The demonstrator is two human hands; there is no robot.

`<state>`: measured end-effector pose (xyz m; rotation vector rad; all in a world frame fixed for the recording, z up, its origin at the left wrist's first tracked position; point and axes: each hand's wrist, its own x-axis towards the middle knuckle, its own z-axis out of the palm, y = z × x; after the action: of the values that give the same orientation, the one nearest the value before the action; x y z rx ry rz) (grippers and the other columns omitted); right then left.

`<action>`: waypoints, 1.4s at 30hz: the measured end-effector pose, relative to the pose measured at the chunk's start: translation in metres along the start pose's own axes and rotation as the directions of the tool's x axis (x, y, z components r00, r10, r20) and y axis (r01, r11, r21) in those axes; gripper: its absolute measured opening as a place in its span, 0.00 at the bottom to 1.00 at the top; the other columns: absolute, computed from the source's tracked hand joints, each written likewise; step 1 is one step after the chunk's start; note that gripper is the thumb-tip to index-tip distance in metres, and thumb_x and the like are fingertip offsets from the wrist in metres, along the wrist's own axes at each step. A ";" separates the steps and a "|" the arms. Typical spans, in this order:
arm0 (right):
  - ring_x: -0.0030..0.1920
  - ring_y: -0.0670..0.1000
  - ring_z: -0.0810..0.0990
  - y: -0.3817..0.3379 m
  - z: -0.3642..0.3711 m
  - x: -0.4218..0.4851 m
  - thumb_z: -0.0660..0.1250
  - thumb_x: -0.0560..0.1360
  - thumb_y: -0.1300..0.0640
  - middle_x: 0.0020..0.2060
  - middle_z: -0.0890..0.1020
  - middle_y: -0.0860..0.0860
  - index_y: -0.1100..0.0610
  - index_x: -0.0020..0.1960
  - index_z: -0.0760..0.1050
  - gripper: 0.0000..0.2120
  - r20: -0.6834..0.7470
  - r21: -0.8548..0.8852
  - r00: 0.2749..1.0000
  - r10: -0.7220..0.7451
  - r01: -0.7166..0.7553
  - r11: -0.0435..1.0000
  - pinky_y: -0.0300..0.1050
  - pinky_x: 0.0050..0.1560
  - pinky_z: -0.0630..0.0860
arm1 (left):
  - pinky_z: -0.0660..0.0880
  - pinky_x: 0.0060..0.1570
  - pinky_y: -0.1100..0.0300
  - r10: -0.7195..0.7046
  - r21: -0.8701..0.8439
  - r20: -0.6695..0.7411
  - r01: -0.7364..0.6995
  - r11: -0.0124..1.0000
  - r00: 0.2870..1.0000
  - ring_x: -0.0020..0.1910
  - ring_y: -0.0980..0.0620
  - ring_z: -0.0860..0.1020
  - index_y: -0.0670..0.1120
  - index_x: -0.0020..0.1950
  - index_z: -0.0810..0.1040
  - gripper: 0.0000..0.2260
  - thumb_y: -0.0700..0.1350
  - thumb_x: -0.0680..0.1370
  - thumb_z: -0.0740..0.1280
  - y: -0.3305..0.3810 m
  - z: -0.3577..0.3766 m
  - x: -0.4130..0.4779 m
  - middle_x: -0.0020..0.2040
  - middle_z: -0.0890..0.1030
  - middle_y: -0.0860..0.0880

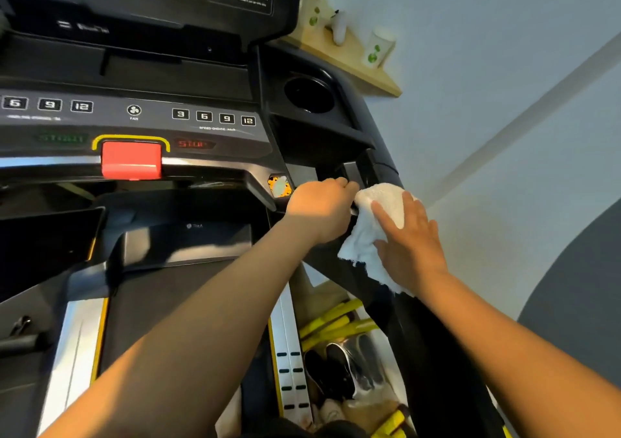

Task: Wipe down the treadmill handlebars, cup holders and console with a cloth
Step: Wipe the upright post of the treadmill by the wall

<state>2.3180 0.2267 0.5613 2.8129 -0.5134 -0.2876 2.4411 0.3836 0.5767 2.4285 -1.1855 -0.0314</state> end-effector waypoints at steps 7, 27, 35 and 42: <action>0.75 0.70 0.48 -0.013 0.018 -0.077 0.71 0.70 0.43 0.76 0.48 0.67 0.46 0.76 0.62 0.37 -0.090 -0.136 0.996 0.026 -0.038 0.990 0.77 0.66 0.47 | 0.64 0.71 0.57 0.075 -0.484 0.041 -0.046 0.874 0.996 0.72 0.50 0.66 0.42 0.76 0.62 0.23 0.44 0.82 0.60 0.059 0.072 -0.083 0.74 0.65 0.45; 0.78 0.59 0.51 -0.003 0.017 -0.075 0.63 0.79 0.47 0.78 0.50 0.59 0.52 0.78 0.45 0.37 -0.149 -0.117 0.978 -0.143 0.126 0.985 0.71 0.72 0.51 | 0.55 0.77 0.50 -0.343 -0.777 0.261 0.408 0.480 0.902 0.79 0.54 0.45 0.53 0.80 0.40 0.28 0.59 0.84 0.45 0.118 0.159 -0.084 0.80 0.39 0.54; 0.78 0.58 0.52 -0.047 0.066 -0.107 0.66 0.77 0.53 0.78 0.55 0.56 0.58 0.78 0.33 0.46 -0.303 0.263 0.944 0.130 -0.048 0.964 0.54 0.75 0.56 | 0.58 0.76 0.48 -0.402 -0.882 0.202 0.345 0.321 0.893 0.78 0.57 0.53 0.56 0.80 0.47 0.30 0.64 0.81 0.52 0.145 0.202 -0.114 0.80 0.51 0.56; 0.77 0.63 0.48 -0.033 0.030 -0.078 0.58 0.81 0.51 0.77 0.55 0.62 0.58 0.76 0.59 0.26 0.160 -0.270 0.965 -0.206 0.243 0.932 0.70 0.67 0.28 | 0.67 0.71 0.49 -0.366 -0.788 0.202 0.373 0.490 0.908 0.73 0.53 0.66 0.51 0.79 0.53 0.34 0.62 0.78 0.63 0.086 0.196 -0.066 0.75 0.66 0.52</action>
<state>2.2500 0.2789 0.5346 2.5761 -0.1546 -0.5480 2.2946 0.3141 0.4218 1.7465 -0.4140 -0.5960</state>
